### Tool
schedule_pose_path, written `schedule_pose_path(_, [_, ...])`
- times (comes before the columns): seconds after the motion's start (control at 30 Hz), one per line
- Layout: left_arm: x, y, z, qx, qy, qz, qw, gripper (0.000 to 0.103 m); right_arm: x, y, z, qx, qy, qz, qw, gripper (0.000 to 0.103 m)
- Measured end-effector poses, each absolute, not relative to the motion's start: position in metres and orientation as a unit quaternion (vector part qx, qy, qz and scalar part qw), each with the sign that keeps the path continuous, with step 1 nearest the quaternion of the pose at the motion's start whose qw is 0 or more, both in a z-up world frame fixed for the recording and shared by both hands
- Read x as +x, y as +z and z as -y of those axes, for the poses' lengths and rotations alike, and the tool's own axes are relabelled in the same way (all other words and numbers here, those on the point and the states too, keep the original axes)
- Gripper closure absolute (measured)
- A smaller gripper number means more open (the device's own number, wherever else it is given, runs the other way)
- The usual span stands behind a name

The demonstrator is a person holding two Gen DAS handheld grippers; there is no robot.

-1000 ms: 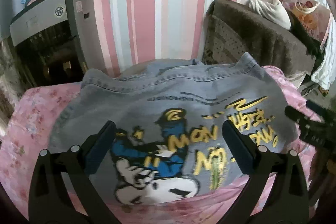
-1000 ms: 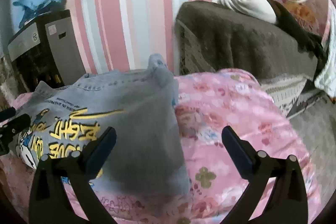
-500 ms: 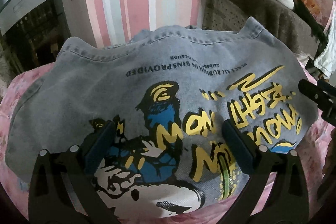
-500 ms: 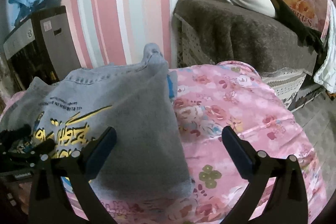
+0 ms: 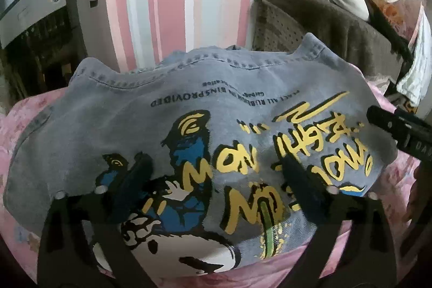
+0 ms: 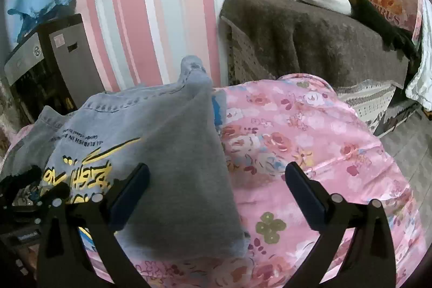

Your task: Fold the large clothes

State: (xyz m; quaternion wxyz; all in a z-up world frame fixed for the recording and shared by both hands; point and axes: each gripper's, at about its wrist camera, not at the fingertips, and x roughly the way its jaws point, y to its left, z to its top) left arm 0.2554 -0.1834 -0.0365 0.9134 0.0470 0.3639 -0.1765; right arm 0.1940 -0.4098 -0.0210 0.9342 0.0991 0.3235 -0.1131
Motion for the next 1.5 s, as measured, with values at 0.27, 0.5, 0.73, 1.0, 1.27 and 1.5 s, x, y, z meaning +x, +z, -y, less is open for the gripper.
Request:
schedule_pose_path(0.27, [0.258,-0.031,0.175,0.027,-0.178,-0.357,0.916,0.052,0.195,-0.022,0.411,0.106,-0.114,-0.324,0.933,0.002])
schedule_pose_path(0.5, [0.265,-0.037,0.174,0.018,-0.186,-0.375,0.908,0.063,0.183,-0.023,0.411,0.135,-0.104,-0.34,0.925,0.002])
schedule_pose_path(0.73, [0.268,-0.04,0.175,0.018,-0.186,-0.383,0.904,0.063,0.164,-0.043,0.406,0.205,-0.088,-0.372,0.901,0.002])
schedule_pose_path(1.0, [0.269,-0.041,0.175,0.022,-0.184,-0.386,0.904,0.062,0.189,-0.058,0.393,0.257,-0.061,-0.38,0.886,0.025])
schedule_pose_path(1.27, [0.272,-0.042,0.181,0.025,-0.183,-0.394,0.901,0.062,0.218,-0.056,0.382,0.23,-0.057,-0.373,0.897,0.025])
schedule_pose_path(1.5, [0.273,-0.043,0.181,0.024,-0.183,-0.396,0.899,0.062,0.208,-0.037,0.372,0.188,-0.03,-0.33,0.925,0.06])
